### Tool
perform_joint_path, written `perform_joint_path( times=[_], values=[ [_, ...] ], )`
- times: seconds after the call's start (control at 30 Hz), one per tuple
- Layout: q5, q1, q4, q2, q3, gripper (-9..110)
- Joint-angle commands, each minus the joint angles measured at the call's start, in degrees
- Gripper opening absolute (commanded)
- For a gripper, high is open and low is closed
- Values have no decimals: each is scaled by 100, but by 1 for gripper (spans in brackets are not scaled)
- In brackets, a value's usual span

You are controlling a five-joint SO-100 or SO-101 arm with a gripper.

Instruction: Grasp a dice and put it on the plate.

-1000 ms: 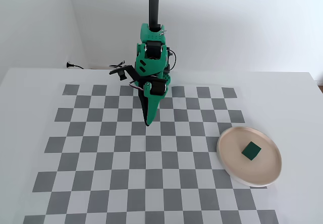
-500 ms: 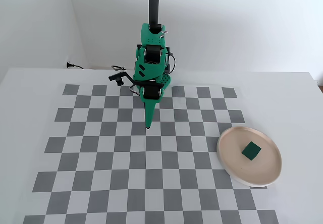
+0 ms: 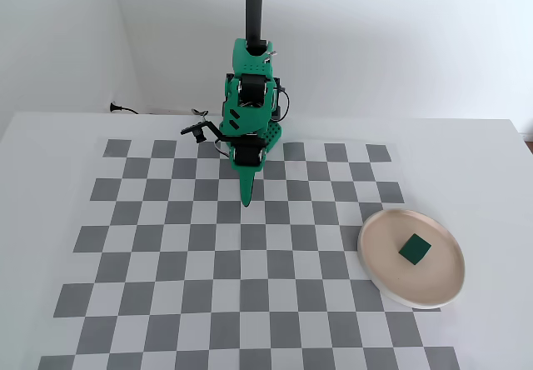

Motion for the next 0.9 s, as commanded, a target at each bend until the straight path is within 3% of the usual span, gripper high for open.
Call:
perform_joint_path(
  times=[0.0,0.87],
  values=[
    [9,35,9,62,-246,-4],
    [-53,-9,-229,62,-176,-4]
  ],
)
